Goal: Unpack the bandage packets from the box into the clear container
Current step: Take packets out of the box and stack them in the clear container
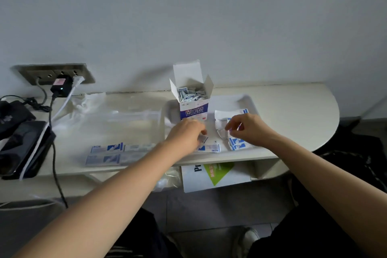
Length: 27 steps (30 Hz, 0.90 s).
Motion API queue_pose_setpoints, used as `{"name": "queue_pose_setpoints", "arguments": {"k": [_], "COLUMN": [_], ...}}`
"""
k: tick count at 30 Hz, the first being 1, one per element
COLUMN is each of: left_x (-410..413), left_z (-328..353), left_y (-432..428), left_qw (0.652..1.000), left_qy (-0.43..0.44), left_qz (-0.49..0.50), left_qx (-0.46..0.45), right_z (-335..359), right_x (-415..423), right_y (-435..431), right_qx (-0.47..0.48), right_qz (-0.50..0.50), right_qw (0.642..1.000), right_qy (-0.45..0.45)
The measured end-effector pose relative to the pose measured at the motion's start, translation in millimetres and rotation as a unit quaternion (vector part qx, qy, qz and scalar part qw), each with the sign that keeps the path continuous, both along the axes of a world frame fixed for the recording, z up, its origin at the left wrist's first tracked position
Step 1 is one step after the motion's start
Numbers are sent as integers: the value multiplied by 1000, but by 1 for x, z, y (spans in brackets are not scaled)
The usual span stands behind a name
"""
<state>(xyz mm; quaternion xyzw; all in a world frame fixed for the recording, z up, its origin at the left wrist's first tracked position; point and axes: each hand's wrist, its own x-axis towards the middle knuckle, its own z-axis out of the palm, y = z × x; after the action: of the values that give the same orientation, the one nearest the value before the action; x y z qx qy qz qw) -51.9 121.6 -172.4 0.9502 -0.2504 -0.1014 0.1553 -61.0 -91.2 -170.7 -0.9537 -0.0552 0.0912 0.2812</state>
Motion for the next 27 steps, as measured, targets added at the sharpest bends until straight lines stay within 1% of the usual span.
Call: {"name": "queue_pose_setpoints", "arguments": {"k": [2, 4, 10, 13, 17, 20, 22, 25, 27], "left_x": [3, 3, 7, 8, 7, 7, 7, 6, 7], "left_z": [-10, -15, -19, -16, -17, -16, -13, -7, -4], "left_y": [0, 3, 1, 1, 4, 6, 8, 13, 14], "left_qw": [998, 996, 991, 991, 992, 993, 995, 997, 995], "left_qy": [-17, -27, -60, -60, -57, -65, -65, -30, -23], "left_qz": [-10, -9, 5, 20, 31, 29, 29, 68, 87], "left_qx": [53, 83, 116, 118, 109, 95, 75, 6, -34], "right_z": [-1, -4, -11, -12, -19, -23, -24, -25, -25], "right_x": [-3, -5, -5, -3, -1, 0, 1, 2, 3], "right_y": [-4, -5, 7, 22, 37, 42, 43, 42, 42], "right_qx": [1, 1, 11, -19, -78, -97, -91, -62, -43], "right_qz": [13, 27, 74, 84, 85, 82, 80, 74, 67], "right_qw": [1000, 1000, 997, 996, 993, 992, 992, 995, 996], "right_qy": [4, 9, 10, 15, 18, 16, 18, 30, 37]}}
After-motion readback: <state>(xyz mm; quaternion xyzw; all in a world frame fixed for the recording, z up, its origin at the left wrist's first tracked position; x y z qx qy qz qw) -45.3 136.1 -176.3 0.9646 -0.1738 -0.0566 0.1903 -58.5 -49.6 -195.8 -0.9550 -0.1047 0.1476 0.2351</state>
